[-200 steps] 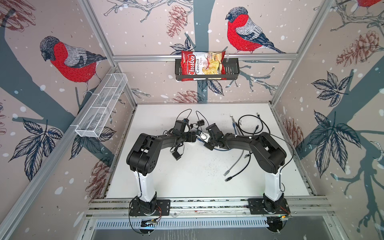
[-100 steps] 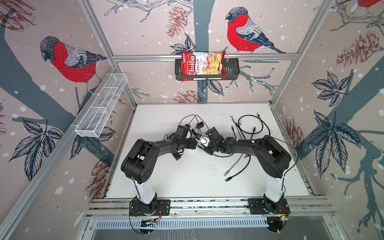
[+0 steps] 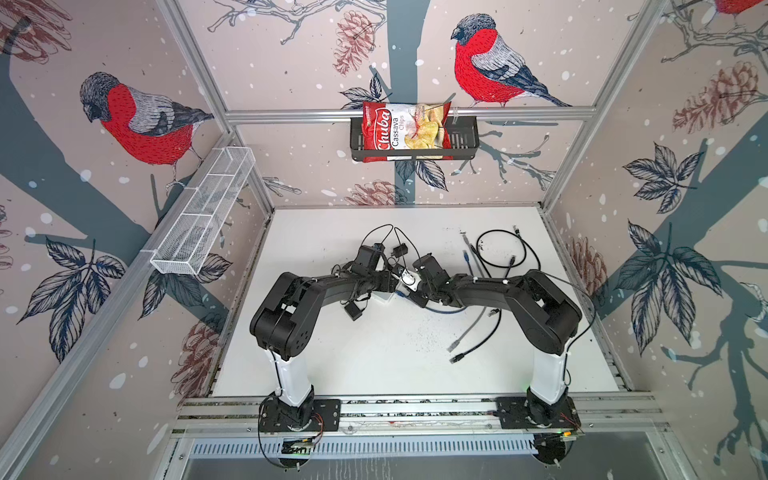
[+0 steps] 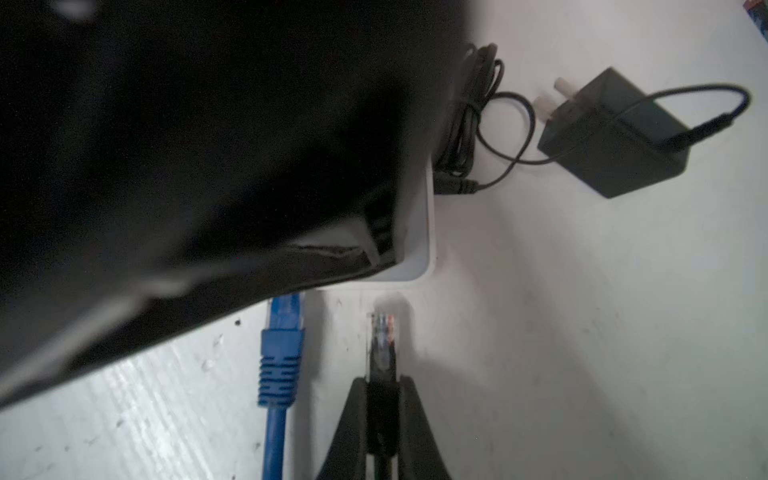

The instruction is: Insert the plug into the switch port

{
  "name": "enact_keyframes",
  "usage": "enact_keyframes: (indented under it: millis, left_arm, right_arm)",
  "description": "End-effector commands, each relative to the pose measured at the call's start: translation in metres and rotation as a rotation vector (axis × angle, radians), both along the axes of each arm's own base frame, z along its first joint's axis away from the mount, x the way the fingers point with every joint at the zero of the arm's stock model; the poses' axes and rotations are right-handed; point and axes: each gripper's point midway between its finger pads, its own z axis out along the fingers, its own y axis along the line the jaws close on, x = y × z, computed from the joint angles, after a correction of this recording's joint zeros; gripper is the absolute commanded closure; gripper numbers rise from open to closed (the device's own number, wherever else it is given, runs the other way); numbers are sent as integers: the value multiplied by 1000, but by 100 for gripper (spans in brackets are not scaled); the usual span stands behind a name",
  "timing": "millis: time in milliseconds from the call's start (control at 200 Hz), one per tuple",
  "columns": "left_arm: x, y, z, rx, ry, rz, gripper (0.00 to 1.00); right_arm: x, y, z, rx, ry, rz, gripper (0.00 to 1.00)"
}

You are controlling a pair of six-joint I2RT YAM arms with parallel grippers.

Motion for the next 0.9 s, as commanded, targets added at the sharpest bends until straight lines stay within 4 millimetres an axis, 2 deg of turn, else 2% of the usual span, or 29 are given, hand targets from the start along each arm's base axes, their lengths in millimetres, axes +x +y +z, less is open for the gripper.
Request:
enact_keyframes:
  millis: [0, 265, 665, 896]
  left_arm:
    - [0, -6, -1, -48, -2, -1, 25]
    - [-6, -6, -8, -62, 10, -6, 29]
    - [-8, -8, -12, -67, 19, -14, 31]
    - [-10, -10, -13, -73, 19, -38, 31]
  right_arm:
    - [-2, 1, -4, -11, 14, 2, 97]
    - [3, 13, 2, 14, 5, 14, 97]
    - [-5, 27, 8, 46, 0, 63, 97]
    - [7, 27, 17, 90, -53, 35, 97]
